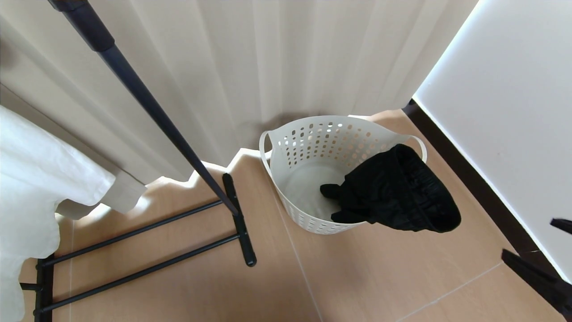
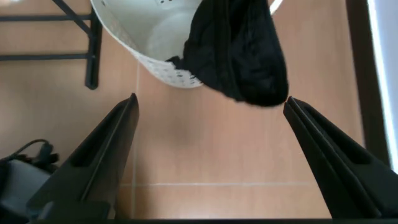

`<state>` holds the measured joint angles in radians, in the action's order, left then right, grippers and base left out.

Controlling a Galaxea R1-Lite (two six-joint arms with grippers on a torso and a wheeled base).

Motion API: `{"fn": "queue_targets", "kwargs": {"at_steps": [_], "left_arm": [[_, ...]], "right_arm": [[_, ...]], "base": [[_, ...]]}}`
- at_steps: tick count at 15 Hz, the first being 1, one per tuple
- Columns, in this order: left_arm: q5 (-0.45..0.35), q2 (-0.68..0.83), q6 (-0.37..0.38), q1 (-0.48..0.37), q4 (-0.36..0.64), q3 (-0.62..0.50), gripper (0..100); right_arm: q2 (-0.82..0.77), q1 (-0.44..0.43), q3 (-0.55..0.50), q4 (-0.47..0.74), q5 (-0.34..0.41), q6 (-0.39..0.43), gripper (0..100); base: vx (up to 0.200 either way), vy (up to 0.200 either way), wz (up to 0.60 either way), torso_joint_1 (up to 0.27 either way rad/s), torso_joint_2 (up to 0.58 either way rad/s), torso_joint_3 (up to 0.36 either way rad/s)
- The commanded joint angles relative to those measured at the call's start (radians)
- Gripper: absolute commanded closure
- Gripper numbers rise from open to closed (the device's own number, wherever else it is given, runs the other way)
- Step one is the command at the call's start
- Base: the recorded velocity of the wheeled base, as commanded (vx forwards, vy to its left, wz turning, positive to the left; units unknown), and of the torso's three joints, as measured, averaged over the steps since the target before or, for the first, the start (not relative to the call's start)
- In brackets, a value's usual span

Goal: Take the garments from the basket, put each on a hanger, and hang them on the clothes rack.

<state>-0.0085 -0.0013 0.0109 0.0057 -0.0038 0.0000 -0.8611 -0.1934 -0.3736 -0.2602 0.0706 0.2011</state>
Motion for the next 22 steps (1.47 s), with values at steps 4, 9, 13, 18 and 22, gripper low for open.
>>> {"fn": "queue_targets", "kwargs": {"at_steps": [4,9,13,18,22], "left_arm": [[-0.001,0.001,0.001,0.000,-0.001,0.000,0],[0.001,0.001,0.000,0.000,-0.001,0.000,0],[0.001,0.001,0.001,0.000,-0.001,0.000,0],[0.001,0.001,0.000,0.000,-0.001,0.000,0],[0.001,0.001,0.000,0.000,-0.001,0.000,0]], "right_arm": [[-0.727,-0.006,-0.502,-0.108,-0.038,0.523,0],[-0.972,-0.001,-0.725,-0.103,-0.153,0.748,0],[-1.087,0.040,-0.916,-0.030,-0.157,0.796,0],[-1.096,0.083,-0.947,-0.030,-0.153,0.798,0],[-1.044,0.117,-0.907,-0.019,-0.134,0.798,0]], "base": [[0.000,0.000,0.00,0.000,0.00,0.000],[0.000,0.000,0.00,0.000,0.00,0.000],[0.000,0.000,0.00,0.000,0.00,0.000],[0.000,0.000,0.00,0.000,0.00,0.000],[0.000,0.000,0.00,0.000,0.00,0.000]]}}
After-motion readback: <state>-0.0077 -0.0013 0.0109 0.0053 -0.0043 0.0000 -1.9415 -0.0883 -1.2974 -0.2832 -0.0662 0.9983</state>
